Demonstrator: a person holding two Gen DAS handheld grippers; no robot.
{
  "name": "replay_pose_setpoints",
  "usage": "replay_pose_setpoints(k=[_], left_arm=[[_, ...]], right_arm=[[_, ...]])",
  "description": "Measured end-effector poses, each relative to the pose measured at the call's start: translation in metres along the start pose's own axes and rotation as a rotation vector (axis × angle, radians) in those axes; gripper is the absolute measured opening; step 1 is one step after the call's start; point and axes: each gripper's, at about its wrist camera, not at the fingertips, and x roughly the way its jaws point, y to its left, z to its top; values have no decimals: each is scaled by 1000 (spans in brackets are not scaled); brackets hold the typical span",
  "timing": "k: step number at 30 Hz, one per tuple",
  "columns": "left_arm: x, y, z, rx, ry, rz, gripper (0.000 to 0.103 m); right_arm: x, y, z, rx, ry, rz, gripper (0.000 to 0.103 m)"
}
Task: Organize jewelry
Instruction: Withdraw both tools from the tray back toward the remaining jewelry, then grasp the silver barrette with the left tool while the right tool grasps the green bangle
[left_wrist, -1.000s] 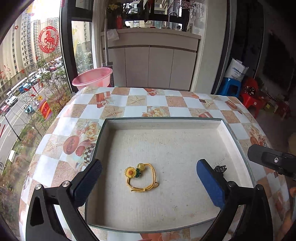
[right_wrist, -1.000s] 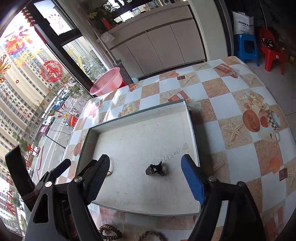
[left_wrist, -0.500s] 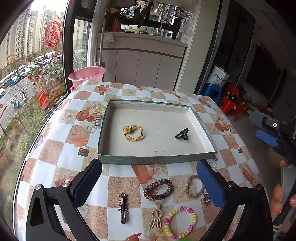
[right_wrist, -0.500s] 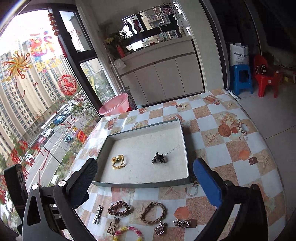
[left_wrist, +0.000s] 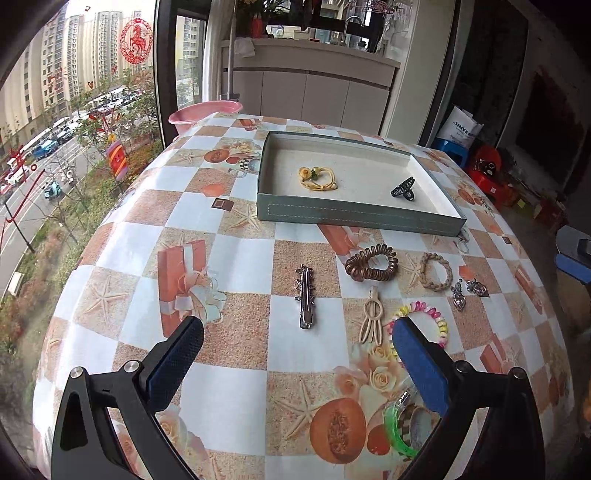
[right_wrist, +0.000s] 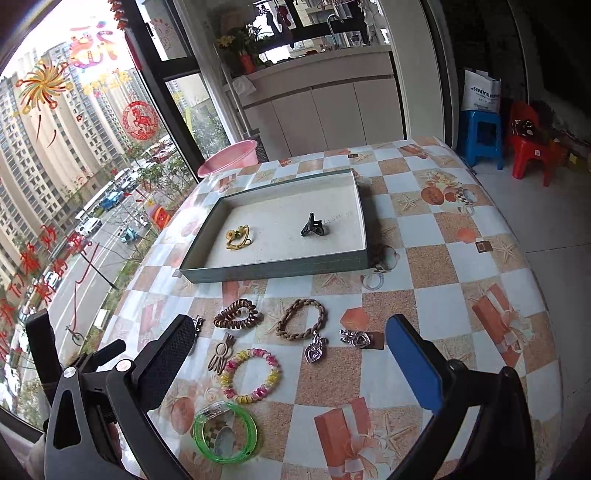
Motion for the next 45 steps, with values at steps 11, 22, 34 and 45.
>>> replay_pose_setpoints(k=[11,22,34,45], left_arm=[[13,7,-19,31,46,65,103],[33,8,4,42,64,85,103],[62,-5,14,80,91,84,103],[68,-17,13,131,103,68,83]], right_arm=[[32,-23,-55,29,199,-88,103],[43,20,-83,-49,270,-28,103],[64,55,-100,-168,325,-78,96],[68,72,-114,-298,343,-148,76]])
